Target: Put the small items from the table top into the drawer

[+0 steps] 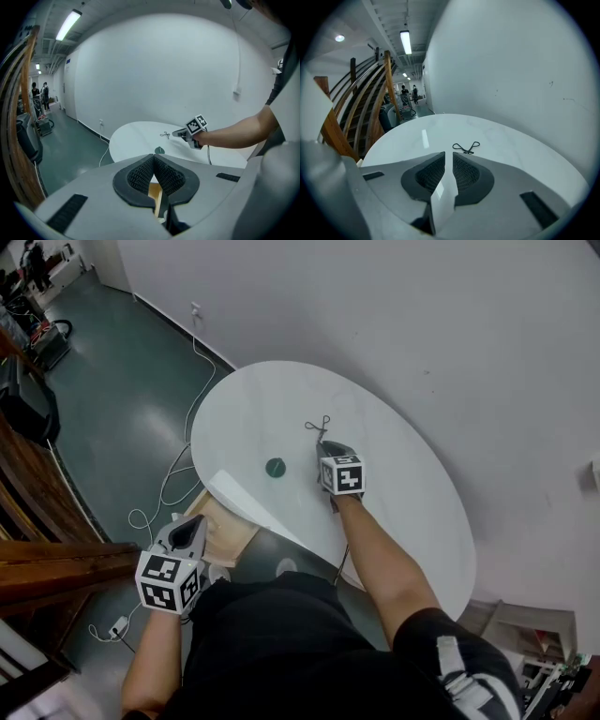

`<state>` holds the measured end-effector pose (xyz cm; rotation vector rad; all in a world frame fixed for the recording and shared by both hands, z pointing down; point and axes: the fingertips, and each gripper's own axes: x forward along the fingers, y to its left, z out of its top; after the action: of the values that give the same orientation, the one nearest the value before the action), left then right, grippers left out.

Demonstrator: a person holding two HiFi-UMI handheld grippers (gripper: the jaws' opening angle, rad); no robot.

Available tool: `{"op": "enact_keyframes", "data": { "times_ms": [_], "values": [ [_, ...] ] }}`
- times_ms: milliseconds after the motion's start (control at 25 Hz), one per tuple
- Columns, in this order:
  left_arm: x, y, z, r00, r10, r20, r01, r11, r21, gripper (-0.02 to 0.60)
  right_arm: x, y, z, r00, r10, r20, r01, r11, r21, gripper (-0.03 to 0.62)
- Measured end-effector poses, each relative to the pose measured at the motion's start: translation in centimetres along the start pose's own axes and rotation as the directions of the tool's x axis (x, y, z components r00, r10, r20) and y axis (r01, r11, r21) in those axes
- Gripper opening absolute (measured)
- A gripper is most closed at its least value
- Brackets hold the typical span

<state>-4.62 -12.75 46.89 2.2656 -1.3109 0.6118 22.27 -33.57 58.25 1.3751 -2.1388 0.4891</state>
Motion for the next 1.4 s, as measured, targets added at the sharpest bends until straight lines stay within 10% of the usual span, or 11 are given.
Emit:
{"op": "enact_keyframes", "data": {
  "times_ms": [720,1400],
  "values": [
    [-1.2,0.2,-1.0,0.994,0.112,0.001,-0.111,0.991,-0.067,0.015,5.1,-3.6,-1.8,0.997,-0.013,-0.075,0.030,0.973,0.229,0.055],
    [-1.4,0.5,-0.1,0.999,0.049,0.022,-0.049,0.999,-0.018,0.015,1.3,-2.7,-0.7,0.999,-0.025,-0.020,0.028,0.982,0.184,0.015]
  ]
}}
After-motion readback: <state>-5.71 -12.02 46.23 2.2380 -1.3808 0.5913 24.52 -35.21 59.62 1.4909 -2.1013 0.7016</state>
